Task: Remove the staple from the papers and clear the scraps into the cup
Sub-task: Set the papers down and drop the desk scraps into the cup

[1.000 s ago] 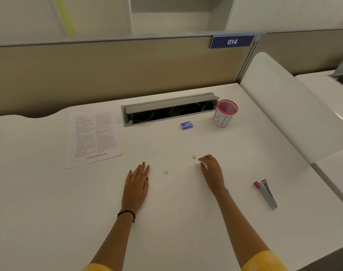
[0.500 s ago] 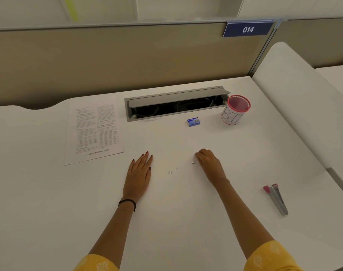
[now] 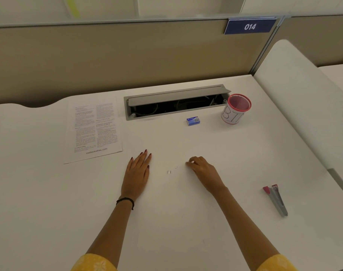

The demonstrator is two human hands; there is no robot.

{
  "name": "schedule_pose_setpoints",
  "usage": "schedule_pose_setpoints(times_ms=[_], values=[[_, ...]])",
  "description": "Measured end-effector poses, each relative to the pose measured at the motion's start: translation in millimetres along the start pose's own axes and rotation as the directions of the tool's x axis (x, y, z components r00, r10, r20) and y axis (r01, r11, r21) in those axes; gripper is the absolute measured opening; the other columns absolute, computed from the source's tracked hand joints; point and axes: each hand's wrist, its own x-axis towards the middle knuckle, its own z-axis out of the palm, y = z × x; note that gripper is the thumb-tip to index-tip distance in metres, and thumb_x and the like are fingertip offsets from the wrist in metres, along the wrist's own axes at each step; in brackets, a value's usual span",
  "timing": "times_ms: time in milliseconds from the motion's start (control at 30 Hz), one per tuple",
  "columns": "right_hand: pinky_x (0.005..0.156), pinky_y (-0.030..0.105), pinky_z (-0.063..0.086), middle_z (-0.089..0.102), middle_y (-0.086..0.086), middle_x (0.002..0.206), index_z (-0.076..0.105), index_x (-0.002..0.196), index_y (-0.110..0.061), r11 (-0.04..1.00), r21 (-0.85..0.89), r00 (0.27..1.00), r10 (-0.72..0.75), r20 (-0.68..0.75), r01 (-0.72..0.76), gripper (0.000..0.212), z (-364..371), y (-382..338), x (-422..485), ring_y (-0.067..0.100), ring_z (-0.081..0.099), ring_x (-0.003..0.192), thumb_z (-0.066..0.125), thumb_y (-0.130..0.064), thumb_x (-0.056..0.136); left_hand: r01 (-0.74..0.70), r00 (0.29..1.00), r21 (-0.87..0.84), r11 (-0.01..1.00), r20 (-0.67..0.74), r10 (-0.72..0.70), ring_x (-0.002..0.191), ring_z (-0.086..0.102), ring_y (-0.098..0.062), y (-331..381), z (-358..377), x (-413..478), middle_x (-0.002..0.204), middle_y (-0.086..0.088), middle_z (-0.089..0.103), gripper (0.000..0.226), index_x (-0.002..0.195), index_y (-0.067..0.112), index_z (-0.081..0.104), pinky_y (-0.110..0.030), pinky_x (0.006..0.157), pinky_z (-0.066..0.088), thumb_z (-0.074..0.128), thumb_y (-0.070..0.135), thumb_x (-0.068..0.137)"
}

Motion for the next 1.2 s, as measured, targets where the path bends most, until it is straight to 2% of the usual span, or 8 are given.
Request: schedule_pose_setpoints(times_ms=[233,367,467,533,600,833,967,1200], values=[[0.049,0.019,0.031,0.063,0.002,0.088,0.064,0.091,-0.009,0.999,-0.025,1.0,0.024,-0.005,-0.025,0.027,0.6,1.7,6.3,0.02,0.059,0.076,0.071,0.006,0.069,-0.004,1.0,-0.019,1.0,-0.016,0.004,0.137,0.026,-0.013,1.7,-1.0,-0.3,0.15,0.002,0.027,0.05,0.143,0.019,0.03,-0.035,0.114,0.012,0.018,0.03,0.095],[0.065,0.025,0.043,0.063,0.008,0.096,0.064,0.092,-0.004,0.965,0.189,0.98,0.195,-0.041,-0.184,0.012,-0.5,11.2,16.1,0.022,0.058,0.086,0.053,-0.001,0.088,-0.001,1.0,-0.011,1.0,-0.012,0.001,0.137,0.024,-0.012,0.3,0.4,-0.5,0.151,0.003,0.026,0.05,0.143,0.019,0.029,-0.034,0.114,0.011,0.018,0.03,0.095],[0.072,0.022,0.05,0.065,0.008,0.093,0.065,0.087,-0.006,0.808,0.483,0.909,0.414,-0.056,-0.338,0.014,-6.4,22.6,23.5,0.014,0.06,0.081,0.053,0.001,0.086,-0.002,1.0,-0.006,1.0,-0.015,0.002,0.137,0.026,-0.013,1.2,0.7,-0.3,0.15,0.002,0.027,0.05,0.143,0.019,0.029,-0.034,0.114,0.011,0.018,0.03,0.095],[0.067,0.011,0.048,0.067,0.009,0.088,0.065,0.082,-0.007,0.667,0.65,0.83,0.549,-0.1,-0.363,0.014,-13.3,32.2,29.8,0.003,0.06,0.073,0.058,0.004,0.082,-0.001,1.0,-0.008,1.0,-0.016,0.0,0.136,0.027,-0.013,1.5,0.9,-0.8,0.15,0.002,0.027,0.05,0.143,0.019,0.029,-0.034,0.114,0.012,0.019,0.03,0.095],[0.066,0.008,0.047,0.069,0.011,0.085,0.066,0.08,-0.007,0.609,0.71,0.77,0.62,-0.149,-0.352,0.013,-23.3,46.5,40.6,-0.002,0.06,0.072,0.06,0.005,0.079,0.001,1.0,-0.001,1.0,-0.011,-0.001,0.136,0.026,-0.012,1.7,0.9,0.6,0.15,0.003,0.027,0.05,0.143,0.02,0.029,-0.034,0.114,0.012,0.018,0.03,0.095],[0.065,0.002,0.043,0.07,0.016,0.084,0.069,0.084,-0.002,0.63,0.703,0.613,0.709,-0.349,-0.33,0.008,-80.7,111.2,93.7,-0.009,0.057,0.066,0.062,-0.002,0.08,-0.001,1.0,0.027,1.0,0.009,0.001,0.138,0.021,-0.009,-1.8,2.0,13.3,0.152,0.005,0.022,0.05,0.144,0.021,0.025,-0.031,0.115,0.008,0.017,0.029,0.095],[0.064,-0.002,0.04,0.071,0.016,0.088,0.07,0.085,-0.002,0.654,0.654,0.534,0.733,-0.422,-0.38,0.011,-104.3,141.7,116.6,0.024,0.065,0.079,0.061,-0.005,0.08,-0.002,1.0,0.023,1.0,0.002,0.002,0.138,0.022,-0.009,-2.1,2.1,15.1,0.151,0.006,0.023,0.05,0.144,0.022,0.025,-0.031,0.115,0.01,0.018,0.028,0.095],[0.087,0.028,0.047,0.065,0.017,0.114,0.064,0.108,0.0,0.633,0.588,0.554,0.759,-0.343,-0.504,0.027,-103.8,157.0,131.4,0.031,0.06,0.105,0.06,-0.01,0.083,0.0,1.0,0.029,1.0,-0.012,0.0,0.138,0.021,-0.008,-0.8,1.7,15.8,0.151,0.006,0.022,0.049,0.144,0.022,0.025,-0.029,0.115,0.007,0.019,0.027,0.096]])
